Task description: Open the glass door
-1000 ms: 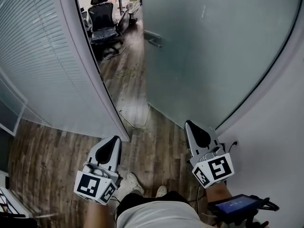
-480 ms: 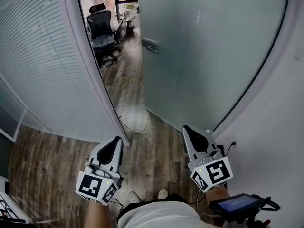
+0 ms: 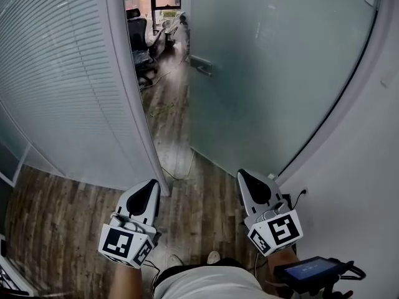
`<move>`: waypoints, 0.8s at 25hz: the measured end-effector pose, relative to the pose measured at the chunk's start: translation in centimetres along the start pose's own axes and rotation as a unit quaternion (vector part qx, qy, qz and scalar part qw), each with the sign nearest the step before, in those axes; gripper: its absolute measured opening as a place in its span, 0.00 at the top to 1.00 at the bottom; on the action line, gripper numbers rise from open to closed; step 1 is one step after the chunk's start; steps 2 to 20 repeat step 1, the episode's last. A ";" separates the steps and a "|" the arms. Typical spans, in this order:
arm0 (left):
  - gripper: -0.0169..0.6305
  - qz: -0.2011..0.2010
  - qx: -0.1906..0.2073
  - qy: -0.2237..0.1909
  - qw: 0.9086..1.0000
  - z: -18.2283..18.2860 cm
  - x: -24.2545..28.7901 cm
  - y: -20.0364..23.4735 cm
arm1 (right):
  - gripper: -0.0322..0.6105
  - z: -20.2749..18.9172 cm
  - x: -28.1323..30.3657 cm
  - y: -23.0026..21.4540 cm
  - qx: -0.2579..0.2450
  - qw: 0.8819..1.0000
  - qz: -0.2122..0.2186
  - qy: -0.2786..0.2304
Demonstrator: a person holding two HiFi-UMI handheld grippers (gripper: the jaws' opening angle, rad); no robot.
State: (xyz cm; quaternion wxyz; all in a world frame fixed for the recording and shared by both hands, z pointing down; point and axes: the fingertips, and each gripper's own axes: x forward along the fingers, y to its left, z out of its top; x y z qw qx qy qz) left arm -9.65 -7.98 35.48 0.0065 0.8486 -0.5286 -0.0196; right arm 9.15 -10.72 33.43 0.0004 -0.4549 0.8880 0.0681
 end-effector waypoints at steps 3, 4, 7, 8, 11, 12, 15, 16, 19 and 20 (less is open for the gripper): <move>0.97 0.000 0.000 -0.001 1.000 0.1 -0.1 0.3 | 0.95 0.1 0.2 0.1 0.000 1.000 -0.001 -0.001; 0.97 0.000 0.000 -0.001 1.000 0.1 -0.1 0.3 | 0.95 0.1 0.2 0.1 0.000 1.000 -0.001 -0.001; 0.97 0.000 0.000 -0.001 1.000 0.1 -0.1 0.3 | 0.95 0.1 0.2 0.1 0.000 1.000 -0.001 -0.001; 0.97 0.000 0.000 -0.001 1.000 0.1 -0.1 0.3 | 0.95 0.1 0.2 0.1 0.000 1.000 -0.001 -0.001; 0.97 0.000 0.000 -0.001 1.000 0.1 -0.1 0.3 | 0.95 0.1 0.2 0.1 0.000 1.000 -0.001 -0.001; 0.97 0.000 0.000 -0.001 1.000 0.1 -0.1 0.3 | 0.95 0.1 0.2 0.1 0.000 1.000 -0.001 -0.001; 0.97 0.000 0.000 -0.001 1.000 0.1 -0.1 0.3 | 0.95 0.1 0.2 0.1 0.000 1.000 -0.001 -0.001; 0.97 0.000 0.000 -0.001 1.000 0.1 -0.1 0.3 | 0.95 0.1 0.2 0.1 0.000 1.000 -0.001 -0.001; 0.97 0.000 0.000 -0.001 1.000 0.1 -0.1 0.3 | 0.95 0.1 0.2 0.1 0.000 1.000 -0.001 -0.001; 0.97 0.000 0.000 -0.001 1.000 0.1 -0.1 0.3 | 0.95 0.1 0.2 0.1 0.000 1.000 -0.001 -0.001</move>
